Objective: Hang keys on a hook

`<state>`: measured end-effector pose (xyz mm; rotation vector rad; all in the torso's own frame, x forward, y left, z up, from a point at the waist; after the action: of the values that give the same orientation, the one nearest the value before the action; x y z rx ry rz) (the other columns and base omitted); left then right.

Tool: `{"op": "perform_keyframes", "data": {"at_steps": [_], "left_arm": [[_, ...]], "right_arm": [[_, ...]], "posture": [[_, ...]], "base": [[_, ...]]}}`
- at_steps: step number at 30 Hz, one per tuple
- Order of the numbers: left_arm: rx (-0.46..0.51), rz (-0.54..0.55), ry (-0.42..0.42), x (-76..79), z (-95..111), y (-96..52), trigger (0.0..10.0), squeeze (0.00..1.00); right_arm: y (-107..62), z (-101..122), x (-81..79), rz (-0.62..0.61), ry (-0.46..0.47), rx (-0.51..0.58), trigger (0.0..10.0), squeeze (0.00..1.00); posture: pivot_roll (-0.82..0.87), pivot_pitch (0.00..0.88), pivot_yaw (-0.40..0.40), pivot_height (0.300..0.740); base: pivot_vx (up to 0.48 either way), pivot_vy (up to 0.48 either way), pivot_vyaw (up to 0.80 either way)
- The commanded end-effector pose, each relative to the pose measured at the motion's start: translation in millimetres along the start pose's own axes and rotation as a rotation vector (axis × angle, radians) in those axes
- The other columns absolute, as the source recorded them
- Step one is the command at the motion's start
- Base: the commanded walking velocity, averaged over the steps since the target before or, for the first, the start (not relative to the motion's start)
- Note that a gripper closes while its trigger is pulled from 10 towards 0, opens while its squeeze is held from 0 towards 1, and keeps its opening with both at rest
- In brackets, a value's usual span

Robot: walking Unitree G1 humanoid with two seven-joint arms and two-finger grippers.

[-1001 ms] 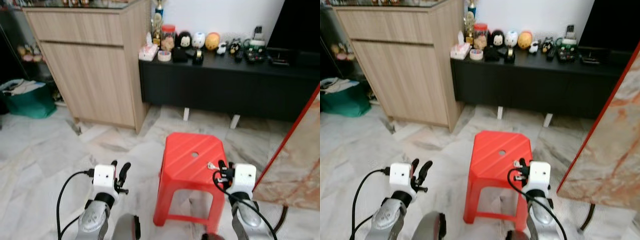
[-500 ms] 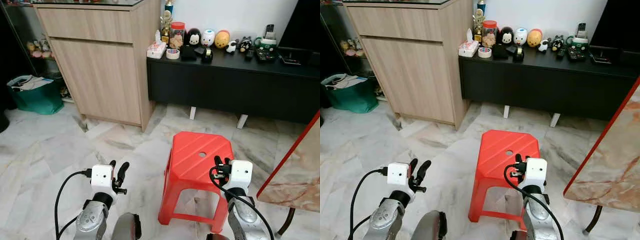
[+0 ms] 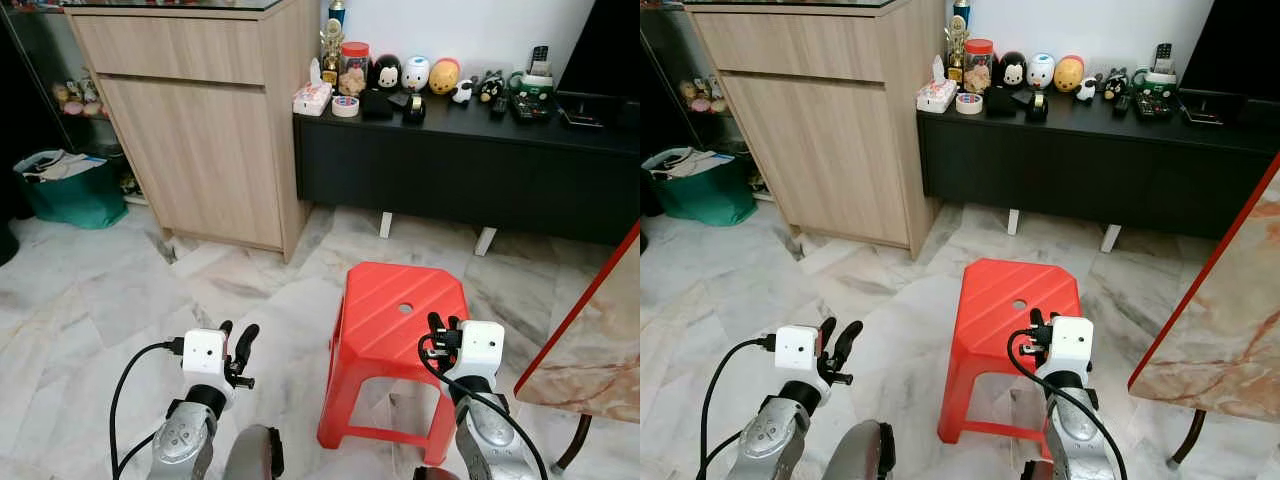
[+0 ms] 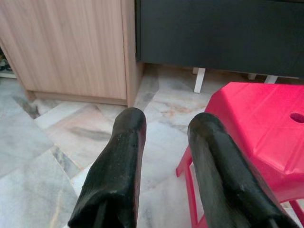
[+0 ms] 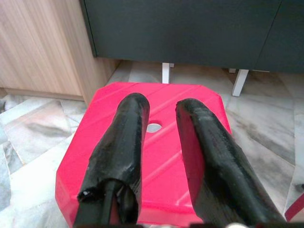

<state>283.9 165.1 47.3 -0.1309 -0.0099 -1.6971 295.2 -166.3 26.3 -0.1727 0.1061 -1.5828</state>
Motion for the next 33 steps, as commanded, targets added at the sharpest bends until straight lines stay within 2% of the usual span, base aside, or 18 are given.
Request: {"op": "perform_keyframes", "data": {"at_steps": [1, 4, 33], "left_arm": [[0.000, 0.000, -0.001, -1.7, 2.3, 0.8, 10.0, 0.00], [-0.001, -0.001, -0.004, -1.3, 2.2, 1.1, 10.0, 0.00], [-0.003, -0.009, 0.001, -0.5, 2.3, 0.9, 10.0, 0.00]], "right_arm": [[0.2, -0.4, -1.5, 0.008, -0.012, 0.001, 10.0, 0.00], [0.0, -1.1, 0.1, -0.004, 0.009, -0.004, 10.0, 0.00], [0.9, -3.5, -1.5, 0.002, 0.004, -0.011, 10.0, 0.00]], "posture": [[-0.01, 0.000, -0.010, 0.617], [-0.01, 0.000, -0.010, 0.617], [-0.01, 0.000, -0.009, 0.617]], "base": [[0.000, 0.000, 0.80], [0.164, 0.000, 0.27], [0.249, 0.000, 0.00]]}}
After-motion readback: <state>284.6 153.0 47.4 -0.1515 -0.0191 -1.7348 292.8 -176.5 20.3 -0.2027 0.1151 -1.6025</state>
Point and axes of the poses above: a point about 5 cm out from each wrist's last joint towards the gripper, its own y axis pointing out of the wrist towards the gripper, its own z axis along the axis of the wrist's last joint, x = y × z, the point moved 3 cm from there along y, pointing out of the wrist towards the gripper, and after that the axes turned 5 degrees about -y, right-handed, at the moved point
